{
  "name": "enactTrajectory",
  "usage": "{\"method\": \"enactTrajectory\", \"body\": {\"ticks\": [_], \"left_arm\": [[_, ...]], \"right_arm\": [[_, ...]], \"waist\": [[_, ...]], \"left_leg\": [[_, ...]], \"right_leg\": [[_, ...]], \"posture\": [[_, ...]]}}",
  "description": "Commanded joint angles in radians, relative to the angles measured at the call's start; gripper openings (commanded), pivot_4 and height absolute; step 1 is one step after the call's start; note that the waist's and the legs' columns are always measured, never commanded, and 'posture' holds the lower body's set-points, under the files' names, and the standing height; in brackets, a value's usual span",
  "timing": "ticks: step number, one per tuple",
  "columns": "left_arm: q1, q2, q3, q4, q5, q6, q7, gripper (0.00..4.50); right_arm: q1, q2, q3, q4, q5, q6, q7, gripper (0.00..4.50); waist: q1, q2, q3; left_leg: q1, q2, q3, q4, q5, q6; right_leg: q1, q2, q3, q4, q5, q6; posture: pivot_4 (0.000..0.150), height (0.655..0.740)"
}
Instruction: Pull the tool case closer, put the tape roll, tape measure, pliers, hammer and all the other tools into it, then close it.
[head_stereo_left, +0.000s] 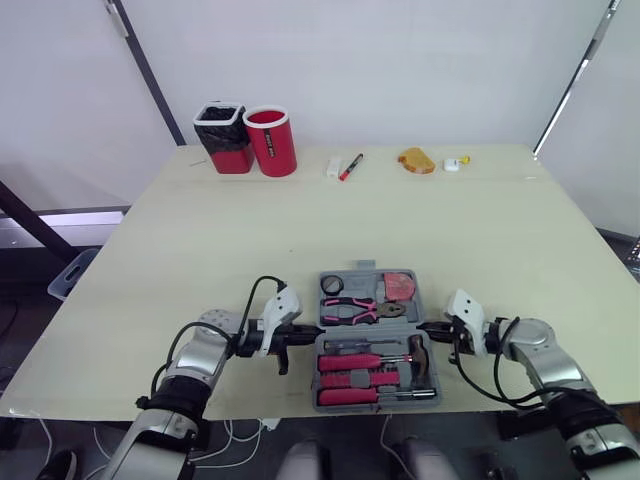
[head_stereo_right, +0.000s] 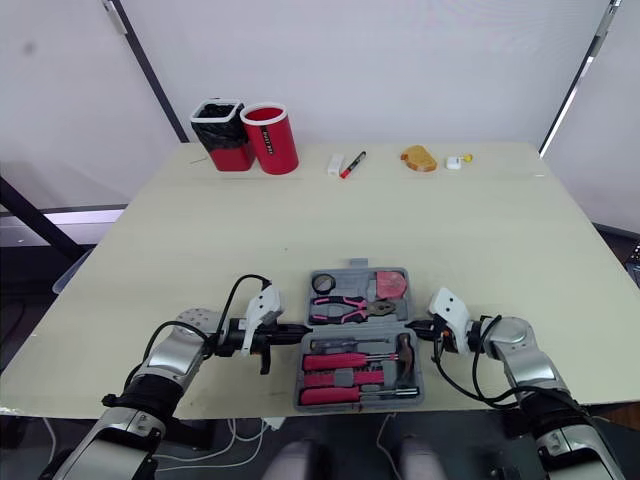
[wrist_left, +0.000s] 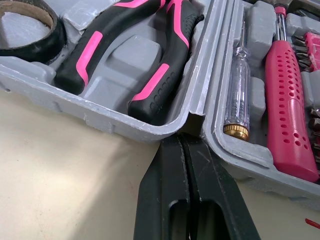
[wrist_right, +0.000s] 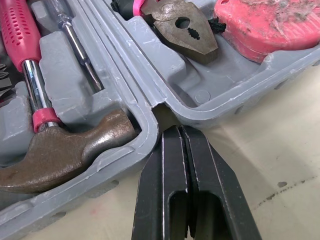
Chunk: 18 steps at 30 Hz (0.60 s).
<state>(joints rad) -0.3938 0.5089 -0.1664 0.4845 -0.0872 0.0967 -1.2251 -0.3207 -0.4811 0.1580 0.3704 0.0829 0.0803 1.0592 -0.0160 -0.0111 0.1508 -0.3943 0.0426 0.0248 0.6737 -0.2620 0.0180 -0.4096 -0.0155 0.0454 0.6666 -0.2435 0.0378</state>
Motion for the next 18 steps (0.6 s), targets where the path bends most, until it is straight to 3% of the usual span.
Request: {"method": "enactTrajectory", "body": {"ticks": [1, 11, 18], "left_arm": [[0.02, 0.002, -0.033, 0.037, 0.044, 0.013, 0.041, 0.04], [0.019, 0.002, -0.038, 0.046, 0.048, 0.007, 0.04, 0.04], [0.021, -0.001, -0.041, 0.042, 0.048, 0.006, 0.039, 0.04]], "right_arm": [[0.0, 0.013, 0.018, -0.062, 0.023, 0.011, 0.02, 0.0], [0.038, 0.001, 0.03, -0.126, 0.035, 0.083, 0.042, 0.0], [0.016, 0.005, 0.013, -0.082, 0.003, 0.019, -0.005, 0.0]], "waist": [[0.0, 0.0, 0.0], [0.001, 0.0, 0.0], [0.001, 0.0, 0.0]], "left_leg": [[0.0, 0.0, 0.0, 0.0, 0.0, 0.0], [0.0, 0.0, 0.0, 0.0, 0.0, 0.0], [0.0, 0.0, 0.0, 0.0, 0.0, 0.0]], "right_leg": [[0.0, 0.0, 0.0, 0.0, 0.0, 0.0], [0.0, 0.0, 0.0, 0.0, 0.0, 0.0], [0.0, 0.0, 0.0, 0.0, 0.0, 0.0]], "posture": [[0.15, 0.74], [0.15, 0.74], [0.15, 0.74]]}}
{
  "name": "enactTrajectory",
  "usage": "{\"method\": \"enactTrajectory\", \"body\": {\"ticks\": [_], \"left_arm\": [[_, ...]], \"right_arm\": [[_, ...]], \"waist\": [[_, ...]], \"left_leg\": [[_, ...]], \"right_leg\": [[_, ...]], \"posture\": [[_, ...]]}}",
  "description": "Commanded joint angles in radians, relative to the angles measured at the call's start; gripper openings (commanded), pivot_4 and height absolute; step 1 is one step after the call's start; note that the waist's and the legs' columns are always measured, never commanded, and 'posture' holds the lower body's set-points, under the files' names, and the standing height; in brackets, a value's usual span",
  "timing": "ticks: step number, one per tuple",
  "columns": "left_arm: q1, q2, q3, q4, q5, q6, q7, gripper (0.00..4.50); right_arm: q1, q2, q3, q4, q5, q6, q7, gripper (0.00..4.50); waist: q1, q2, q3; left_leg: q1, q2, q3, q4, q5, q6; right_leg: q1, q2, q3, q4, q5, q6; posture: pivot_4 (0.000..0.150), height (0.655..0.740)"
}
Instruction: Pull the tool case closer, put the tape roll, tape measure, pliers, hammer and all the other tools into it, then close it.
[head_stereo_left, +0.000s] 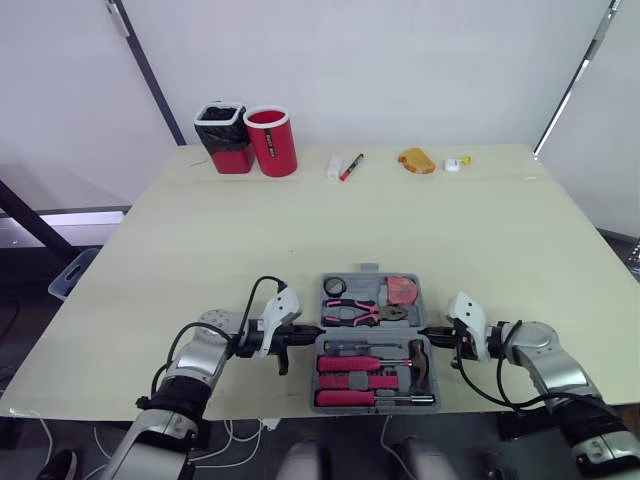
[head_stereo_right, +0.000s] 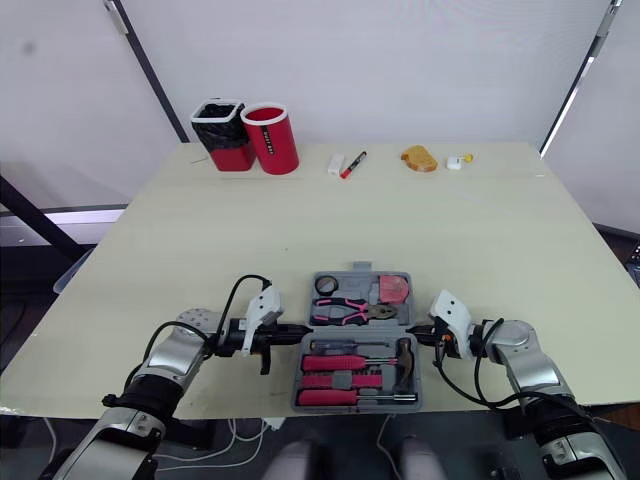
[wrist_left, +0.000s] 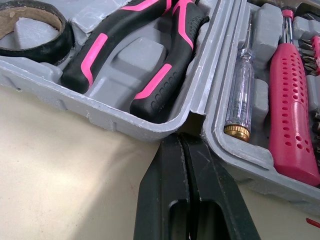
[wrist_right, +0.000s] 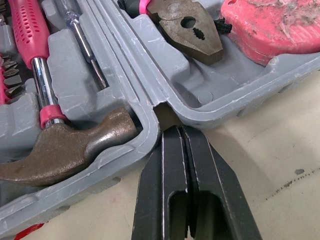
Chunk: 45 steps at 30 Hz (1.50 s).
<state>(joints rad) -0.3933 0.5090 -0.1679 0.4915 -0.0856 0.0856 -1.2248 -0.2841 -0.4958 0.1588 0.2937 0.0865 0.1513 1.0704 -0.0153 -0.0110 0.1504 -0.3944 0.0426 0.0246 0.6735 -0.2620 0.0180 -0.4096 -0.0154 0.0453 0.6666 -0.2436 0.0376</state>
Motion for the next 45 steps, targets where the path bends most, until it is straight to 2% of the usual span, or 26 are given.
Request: {"method": "enactTrajectory", "body": {"ticks": [1, 17, 34, 37, 45], "left_arm": [[0.02, -0.001, -0.04, 0.036, 0.047, 0.017, 0.038, 0.04], [0.021, 0.008, -0.042, 0.037, 0.053, 0.013, 0.036, 0.04], [0.078, 0.083, 0.019, -0.005, 0.022, 0.024, 0.072, 0.04], [0.094, 0.096, 0.035, -0.009, 0.006, 0.02, 0.09, 0.04], [0.196, 0.124, 0.179, -0.179, -0.165, 0.032, 0.079, 0.04]], "right_arm": [[-0.026, 0.025, 0.008, 0.003, -0.001, -0.065, -0.024, 0.0], [-0.036, 0.036, 0.015, 0.03, -0.004, -0.099, -0.022, 0.0], [-0.006, -0.05, -0.034, 0.036, 0.008, -0.082, -0.039, 0.0], [0.01, -0.061, -0.045, 0.022, 0.022, -0.076, -0.039, 0.0], [0.097, -0.103, -0.136, -0.073, 0.104, -0.063, -0.046, 0.0]], "waist": [[0.0, 0.0, 0.0], [-0.002, -0.001, -0.001], [-0.006, -0.001, -0.001], [-0.008, -0.001, -0.001], [-0.025, -0.001, 0.0]], "left_leg": [[0.0, 0.0, 0.0, 0.0, 0.0, 0.0], [0.001, 0.0, 0.0, 0.0, 0.0, 0.0], [0.001, 0.0, 0.001, -0.001, 0.0, 0.0], [0.001, 0.0, 0.0, -0.002, 0.0, 0.0], [0.001, 0.001, -0.002, -0.003, 0.0, 0.0]], "right_leg": [[0.0, 0.0, 0.0, 0.0, 0.0, 0.0], [0.0, 0.0, 0.001, 0.0, 0.0, 0.0], [0.0, 0.0, 0.001, 0.0, 0.0, 0.0], [0.0, 0.001, 0.001, 0.0, 0.0, 0.0], [-0.001, 0.0, 0.002, -0.001, 0.0, -0.001]], "posture": [[0.15, 0.74], [0.15, 0.74], [0.15, 0.74], [0.15, 0.74], [0.15, 0.74]]}}
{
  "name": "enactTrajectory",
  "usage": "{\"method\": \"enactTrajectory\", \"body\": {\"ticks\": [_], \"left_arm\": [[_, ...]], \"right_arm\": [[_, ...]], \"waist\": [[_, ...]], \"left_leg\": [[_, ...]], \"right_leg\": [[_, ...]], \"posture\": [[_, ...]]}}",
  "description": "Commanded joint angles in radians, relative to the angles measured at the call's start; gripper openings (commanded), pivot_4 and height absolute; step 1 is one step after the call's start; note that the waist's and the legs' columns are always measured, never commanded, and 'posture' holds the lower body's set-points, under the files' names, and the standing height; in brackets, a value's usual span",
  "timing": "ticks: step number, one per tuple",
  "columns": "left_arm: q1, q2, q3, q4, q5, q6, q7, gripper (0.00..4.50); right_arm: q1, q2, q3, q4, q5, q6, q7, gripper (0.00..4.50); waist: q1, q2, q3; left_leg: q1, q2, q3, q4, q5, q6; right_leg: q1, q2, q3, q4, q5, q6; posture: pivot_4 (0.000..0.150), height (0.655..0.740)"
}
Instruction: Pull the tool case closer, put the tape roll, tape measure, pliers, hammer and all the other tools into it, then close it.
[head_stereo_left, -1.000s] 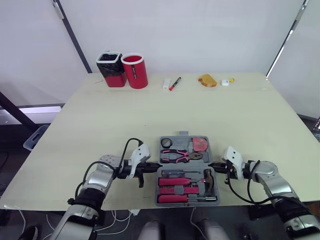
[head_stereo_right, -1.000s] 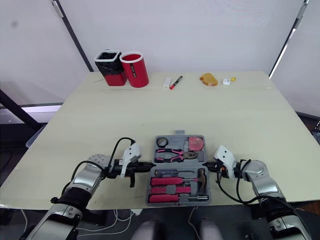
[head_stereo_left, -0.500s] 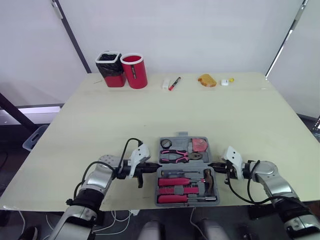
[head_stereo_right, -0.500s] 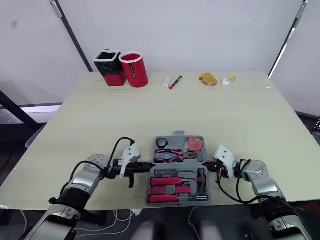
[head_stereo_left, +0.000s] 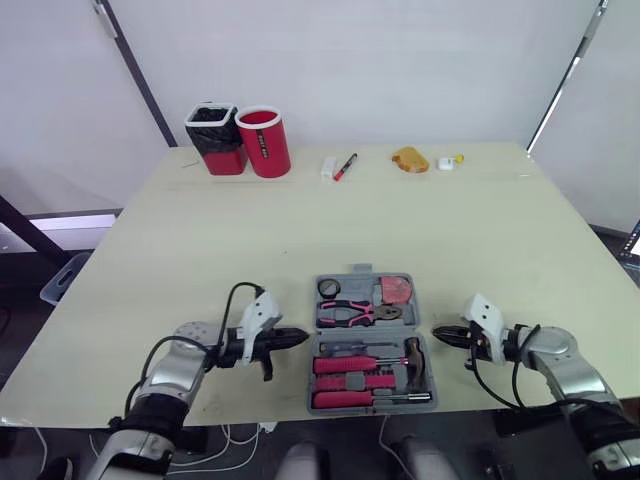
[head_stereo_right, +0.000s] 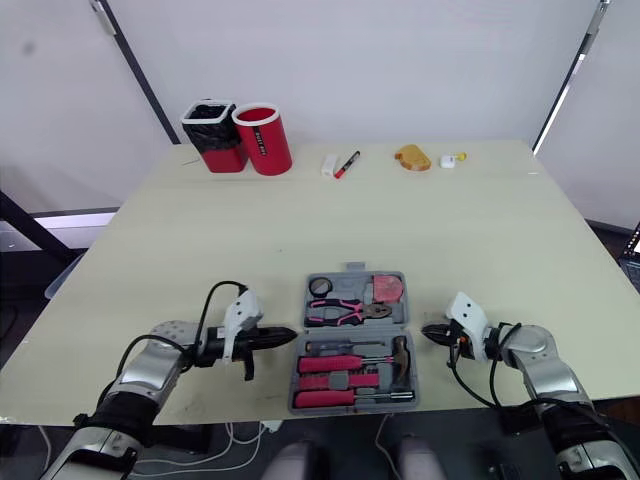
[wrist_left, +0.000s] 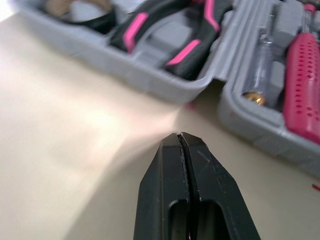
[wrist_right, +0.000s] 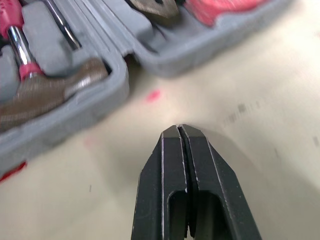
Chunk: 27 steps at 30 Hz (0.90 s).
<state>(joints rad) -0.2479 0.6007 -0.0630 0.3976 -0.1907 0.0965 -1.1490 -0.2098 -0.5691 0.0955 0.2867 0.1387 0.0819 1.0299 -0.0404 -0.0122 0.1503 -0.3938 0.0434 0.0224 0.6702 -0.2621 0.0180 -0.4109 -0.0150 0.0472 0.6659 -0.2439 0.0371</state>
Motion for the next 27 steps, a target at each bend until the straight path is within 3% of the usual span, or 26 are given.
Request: {"method": "enactTrajectory", "body": {"ticks": [1, 10, 14, 15, 17, 20, 21, 22, 27], "left_arm": [[0.073, 0.047, 0.097, -0.115, -0.073, 0.022, 0.006, 0.04], [0.324, 0.114, 0.317, -0.265, -0.156, -0.013, 0.066, 0.04], [0.414, 0.115, 0.409, -0.311, -0.186, -0.018, 0.104, 1.09], [0.433, 0.116, 0.418, -0.322, -0.191, -0.014, 0.105, 1.68], [0.466, 0.109, 0.439, -0.347, -0.207, -0.004, 0.111, 2.26], [0.519, 0.106, 0.465, -0.396, -0.225, 0.003, 0.116, 3.59], [0.535, 0.109, 0.476, -0.405, -0.23, 0.005, 0.118, 4.27], [0.548, 0.112, 0.486, -0.412, -0.232, 0.005, 0.121, 4.47], [0.588, 0.117, 0.513, -0.446, -0.244, 0.016, 0.124, 4.47]], "right_arm": [[0.041, -0.044, -0.093, -0.082, 0.064, 0.006, -0.005, 0.0], [0.257, -0.073, -0.293, -0.217, 0.178, -0.054, -0.043, 0.0], [0.377, -0.081, -0.378, -0.281, 0.21, -0.086, -0.051, 1.09], [0.406, -0.084, -0.39, -0.295, 0.217, -0.086, -0.046, 1.71], [0.457, -0.082, -0.414, -0.327, 0.237, -0.084, -0.041, 2.29], [0.53, -0.079, -0.452, -0.38, 0.265, -0.082, -0.044, 3.67], [0.551, -0.079, -0.467, -0.394, 0.273, -0.077, -0.049, 4.37], [0.568, -0.078, -0.481, -0.405, 0.281, -0.071, -0.055, 4.49], [0.634, -0.081, -0.51, -0.447, 0.3, -0.053, -0.057, 4.49]], "waist": [[0.002, -0.001, 0.001], [0.012, -0.002, 0.002], [0.024, -0.003, 0.003], [0.025, -0.003, 0.003], [0.027, -0.003, 0.003], [0.027, -0.003, 0.003], [0.027, -0.003, 0.003], [0.027, -0.003, 0.003], [0.028, -0.003, 0.003]], "left_leg": [[0.0, 0.0, 0.0, 0.0, 0.0, 0.0], [-0.004, 0.003, 0.0, -0.002, -0.001, 0.0], [-0.004, 0.004, 0.0, -0.002, -0.001, 0.0], [-0.003, 0.004, 0.001, -0.002, -0.001, 0.0], [-0.003, 0.004, 0.001, -0.001, -0.001, 0.0], [-0.003, 0.004, 0.002, -0.001, -0.001, 0.0], [-0.003, 0.004, 0.002, -0.001, -0.001, 0.0], [-0.003, 0.004, 0.002, -0.002, -0.001, 0.0], [-0.002, 0.005, 0.002, -0.002, -0.001, 0.0]], "right_leg": [[0.0, 0.0, 0.0, 0.0, 0.0, 0.0], [-0.002, -0.004, -0.001, -0.005, -0.001, 0.0], [-0.002, -0.004, -0.001, -0.005, -0.003, -0.003], [-0.002, -0.004, 0.0, -0.005, -0.003, -0.003], [-0.002, -0.004, 0.0, -0.004, -0.005, 0.0], [-0.002, -0.004, 0.0, -0.005, -0.005, 0.001], [-0.002, -0.004, 0.001, -0.005, -0.005, 0.001], [-0.002, -0.004, 0.001, -0.005, -0.005, 0.001], [-0.002, -0.004, 0.0, -0.005, -0.005, 0.001]], "posture": [[0.15, 0.74], [0.15, 0.74], [0.15, 0.74], [0.15, 0.74], [0.15, 0.74], [0.15, 0.74], [0.15, 0.74], [0.15, 0.74], [0.15, 0.74]]}}
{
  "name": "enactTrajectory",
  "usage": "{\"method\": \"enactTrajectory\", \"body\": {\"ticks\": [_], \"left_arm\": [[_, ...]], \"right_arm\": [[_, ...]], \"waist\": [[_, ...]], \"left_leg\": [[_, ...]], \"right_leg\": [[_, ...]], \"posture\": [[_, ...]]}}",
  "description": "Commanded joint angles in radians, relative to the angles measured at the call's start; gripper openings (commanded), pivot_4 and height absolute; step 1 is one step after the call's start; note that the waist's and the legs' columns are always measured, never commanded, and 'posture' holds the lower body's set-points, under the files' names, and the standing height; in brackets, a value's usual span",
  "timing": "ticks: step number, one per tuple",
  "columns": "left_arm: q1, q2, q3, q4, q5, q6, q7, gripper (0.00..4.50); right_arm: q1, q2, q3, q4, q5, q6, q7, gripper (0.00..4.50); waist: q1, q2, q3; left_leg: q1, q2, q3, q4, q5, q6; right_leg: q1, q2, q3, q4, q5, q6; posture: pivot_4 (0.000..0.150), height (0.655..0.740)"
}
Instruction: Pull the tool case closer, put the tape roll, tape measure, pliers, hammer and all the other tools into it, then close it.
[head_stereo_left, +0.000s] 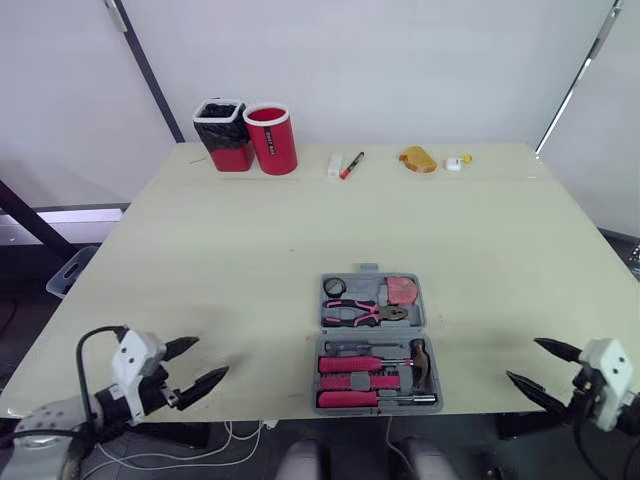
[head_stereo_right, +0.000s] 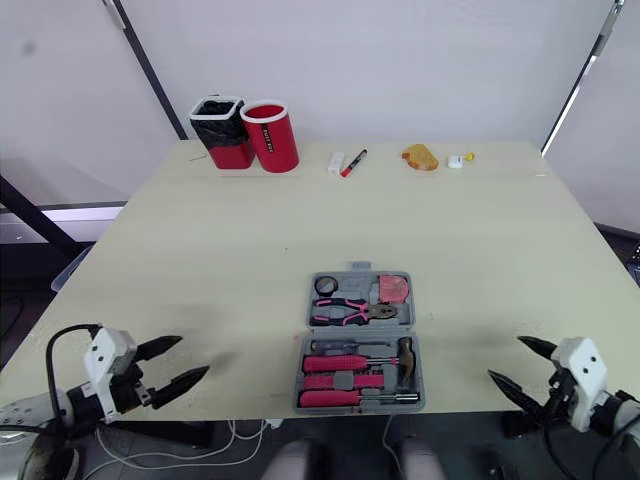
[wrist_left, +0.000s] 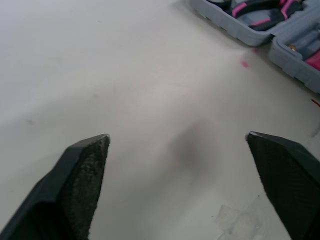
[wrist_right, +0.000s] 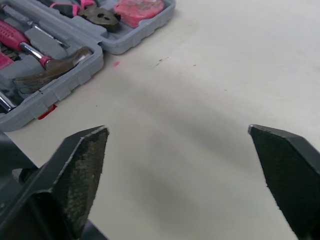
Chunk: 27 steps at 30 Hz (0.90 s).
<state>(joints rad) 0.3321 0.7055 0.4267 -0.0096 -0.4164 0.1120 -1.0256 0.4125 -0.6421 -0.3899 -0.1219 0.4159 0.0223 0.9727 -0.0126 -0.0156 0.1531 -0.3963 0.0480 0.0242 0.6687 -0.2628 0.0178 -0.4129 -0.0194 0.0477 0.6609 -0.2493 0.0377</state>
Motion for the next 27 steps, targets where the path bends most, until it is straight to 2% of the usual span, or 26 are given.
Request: {"method": "enactTrajectory", "body": {"ticks": [1, 7, 11, 12, 17, 27], "left_arm": [[0.009, 0.013, 0.016, -0.043, -0.015, -0.001, -0.003, 4.47], [-0.064, 0.03, -0.092, -0.129, -0.014, 0.022, -0.041, 4.47], [-0.133, 0.034, -0.175, -0.172, -0.005, 0.035, -0.064, 4.47], [-0.159, 0.038, -0.219, -0.194, 0.003, 0.042, -0.081, 4.47], [-0.294, 0.026, -0.418, -0.23, 0.067, 0.049, -0.122, 4.47], [-0.452, -0.035, -0.661, -0.165, 0.163, 0.026, -0.171, 4.47]], "right_arm": [[0.012, -0.007, -0.019, -0.04, 0.021, 0.009, -0.001, 4.49], [-0.079, -0.012, 0.049, -0.085, 0.029, 0.118, -0.046, 4.49], [-0.199, 0.004, 0.103, -0.132, 0.06, 0.214, -0.095, 4.49], [-0.257, -0.005, 0.125, -0.116, 0.062, 0.259, -0.104, 4.49], [-0.506, -0.045, 0.244, -0.002, 0.091, 0.49, -0.063, 4.49], [-0.837, 0.009, 0.424, 0.269, 0.065, 0.681, 0.009, 4.49]], "waist": [[0.0, 0.0, 0.0], [0.0, 0.0, 0.0], [-0.001, 0.0, 0.0], [-0.001, 0.0, 0.0], [-0.001, 0.0, 0.005], [-0.002, 0.0, 0.005]], "left_leg": [[0.0, 0.0, 0.0, 0.0, 0.0, 0.0], [0.0, 0.0, 0.001, 0.0, 0.0, 0.0], [0.0, 0.0, 0.001, 0.0, 0.0, 0.0], [0.0, -0.001, 0.001, 0.0, 0.0, 0.0], [0.0, -0.005, 0.003, 0.002, 0.0, 0.0], [-0.003, -0.006, 0.004, 0.0, 0.0, 0.001]], "right_leg": [[0.0, 0.0, 0.0, 0.0, 0.0, 0.0], [0.0, 0.0, 0.0, 0.0, 0.0, 0.0], [0.0, 0.001, 0.001, 0.0, 0.0, 0.0], [0.0, 0.002, 0.001, 0.0, 0.002, -0.004], [0.0, 0.002, 0.003, 0.0, 0.004, -0.002], [0.0, 0.003, 0.001, 0.0, 0.006, 0.001]], "posture": [[0.15, 0.74], [0.15, 0.74], [0.15, 0.74], [0.15, 0.74], [0.15, 0.74], [0.15, 0.74]]}}
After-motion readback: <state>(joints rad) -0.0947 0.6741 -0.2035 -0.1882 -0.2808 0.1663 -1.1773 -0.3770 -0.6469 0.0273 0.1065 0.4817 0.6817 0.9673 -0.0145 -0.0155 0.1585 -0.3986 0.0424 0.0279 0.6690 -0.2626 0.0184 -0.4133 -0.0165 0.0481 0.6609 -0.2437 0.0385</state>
